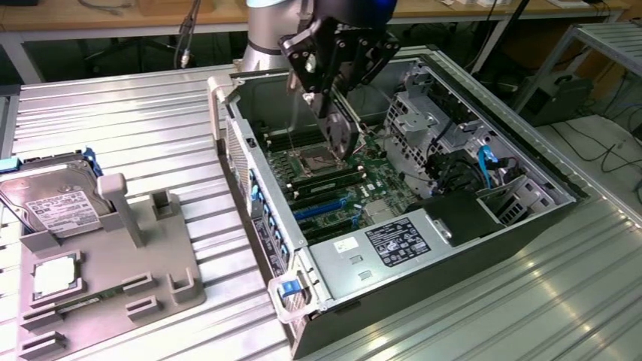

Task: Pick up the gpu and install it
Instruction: 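Pick up the gpu and move the gpu toward the slot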

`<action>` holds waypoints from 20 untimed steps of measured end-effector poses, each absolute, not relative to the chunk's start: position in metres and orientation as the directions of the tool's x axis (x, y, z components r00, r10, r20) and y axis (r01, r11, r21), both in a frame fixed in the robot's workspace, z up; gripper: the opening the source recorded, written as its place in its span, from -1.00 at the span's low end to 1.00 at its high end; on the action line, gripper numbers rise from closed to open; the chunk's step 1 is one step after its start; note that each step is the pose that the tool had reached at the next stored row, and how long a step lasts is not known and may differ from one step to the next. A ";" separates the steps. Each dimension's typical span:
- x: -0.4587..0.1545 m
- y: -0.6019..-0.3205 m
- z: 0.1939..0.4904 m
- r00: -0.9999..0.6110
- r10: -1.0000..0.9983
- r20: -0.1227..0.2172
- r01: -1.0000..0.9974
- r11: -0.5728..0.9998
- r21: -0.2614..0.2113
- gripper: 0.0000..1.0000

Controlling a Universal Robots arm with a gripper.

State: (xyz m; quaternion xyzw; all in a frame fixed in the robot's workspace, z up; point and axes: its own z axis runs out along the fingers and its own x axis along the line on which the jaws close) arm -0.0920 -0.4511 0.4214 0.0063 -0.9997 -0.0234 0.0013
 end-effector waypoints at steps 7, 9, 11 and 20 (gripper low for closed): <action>-0.054 -0.451 0.421 -1.000 -0.013 0.001 -0.012 0.999 0.047 -0.44; -0.045 -0.451 0.421 -1.000 -0.013 0.001 -0.013 0.999 0.047 -0.44; -0.035 -0.451 0.420 -1.000 -0.013 0.001 -0.013 0.999 0.047 -0.44; 0.007 -0.451 0.420 -1.000 -0.013 0.000 -0.013 0.999 0.047 -0.44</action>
